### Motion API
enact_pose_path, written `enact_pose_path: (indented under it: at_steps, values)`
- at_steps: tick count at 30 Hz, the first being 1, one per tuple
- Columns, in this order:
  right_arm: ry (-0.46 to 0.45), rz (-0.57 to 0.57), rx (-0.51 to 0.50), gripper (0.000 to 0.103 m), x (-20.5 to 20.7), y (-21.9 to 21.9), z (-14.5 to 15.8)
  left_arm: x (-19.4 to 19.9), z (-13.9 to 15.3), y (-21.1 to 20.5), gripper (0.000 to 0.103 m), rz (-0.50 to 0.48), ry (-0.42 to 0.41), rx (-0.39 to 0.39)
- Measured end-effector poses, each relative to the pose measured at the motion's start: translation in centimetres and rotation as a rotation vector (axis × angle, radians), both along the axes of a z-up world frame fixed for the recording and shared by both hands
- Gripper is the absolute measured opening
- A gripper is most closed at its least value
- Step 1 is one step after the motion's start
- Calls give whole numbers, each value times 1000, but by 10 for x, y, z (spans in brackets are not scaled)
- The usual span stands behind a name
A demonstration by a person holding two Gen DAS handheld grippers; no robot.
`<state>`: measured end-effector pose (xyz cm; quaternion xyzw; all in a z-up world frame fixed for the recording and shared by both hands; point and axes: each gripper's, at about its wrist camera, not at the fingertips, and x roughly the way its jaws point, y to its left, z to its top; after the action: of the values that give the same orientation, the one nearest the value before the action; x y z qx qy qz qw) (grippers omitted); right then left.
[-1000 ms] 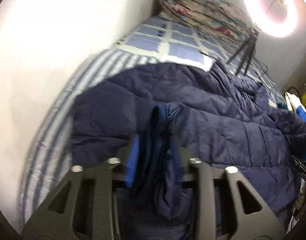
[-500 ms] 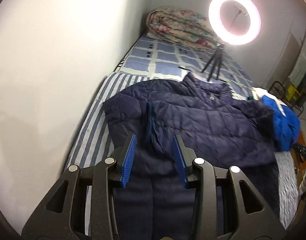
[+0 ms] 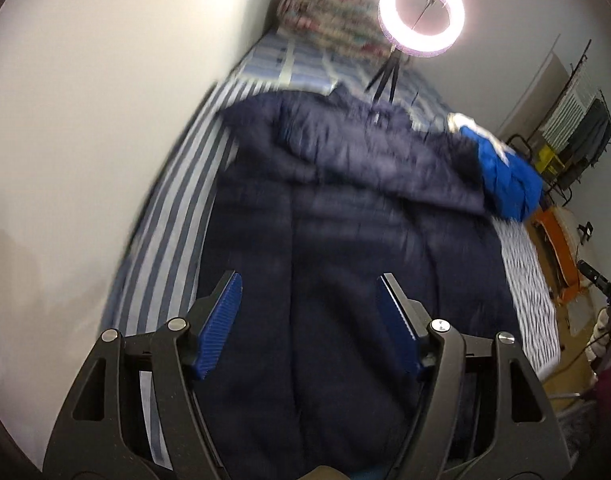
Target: Fold large clothes
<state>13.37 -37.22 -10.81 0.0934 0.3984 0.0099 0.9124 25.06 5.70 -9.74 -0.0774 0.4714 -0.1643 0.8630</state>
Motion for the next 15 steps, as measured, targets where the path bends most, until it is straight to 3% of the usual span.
enact_pose_path:
  at_steps: [6, 10, 15]
  values:
    - [129, 15, 18, 57, -39, 9, -64, -45, -55, 40, 71, 46, 139, 22]
    - [247, -13, 105, 59, -49, 2, -104, -61, -87, 60, 71, 90, 242, -18]
    - [318, 23, 91, 59, -63, 16, -130, -70, -111, 65, 71, 98, 312, -6]
